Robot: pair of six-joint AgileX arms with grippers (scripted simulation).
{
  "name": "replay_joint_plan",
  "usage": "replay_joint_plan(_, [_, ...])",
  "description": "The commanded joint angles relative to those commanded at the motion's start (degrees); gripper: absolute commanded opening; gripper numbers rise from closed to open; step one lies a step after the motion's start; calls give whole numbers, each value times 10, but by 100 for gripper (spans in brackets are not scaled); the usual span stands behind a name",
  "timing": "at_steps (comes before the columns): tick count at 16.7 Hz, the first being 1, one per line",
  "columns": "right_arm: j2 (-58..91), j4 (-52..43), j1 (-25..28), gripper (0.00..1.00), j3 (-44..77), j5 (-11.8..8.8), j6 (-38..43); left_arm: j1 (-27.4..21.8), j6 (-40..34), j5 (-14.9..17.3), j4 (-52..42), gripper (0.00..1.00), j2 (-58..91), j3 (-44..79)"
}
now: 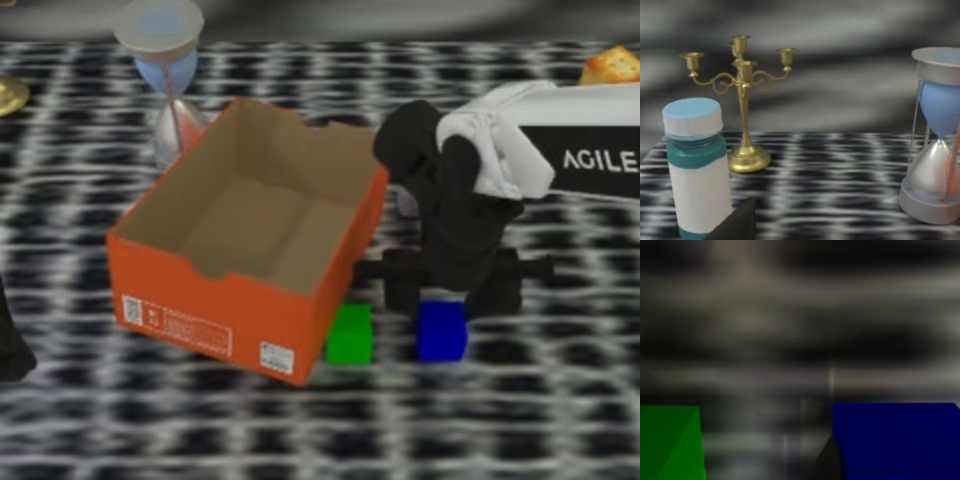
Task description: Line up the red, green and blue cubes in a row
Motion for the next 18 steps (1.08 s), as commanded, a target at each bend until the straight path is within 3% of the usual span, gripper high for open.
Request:
replay_joint_plan(4, [0,0,0,98,0,0,0,0,0,0,0,100,0,0])
replay_joint_plan(5, [0,0,0,100,0,0,0,0,0,0,0,100,0,0])
replay_joint_plan(14, [-1,-2,-1,100,2,0,0,0,0,0,0,100,0,0])
replay_joint_plan(18, [-20,-63,4,100,40,-3,0,0,0,0,0,100,0,0])
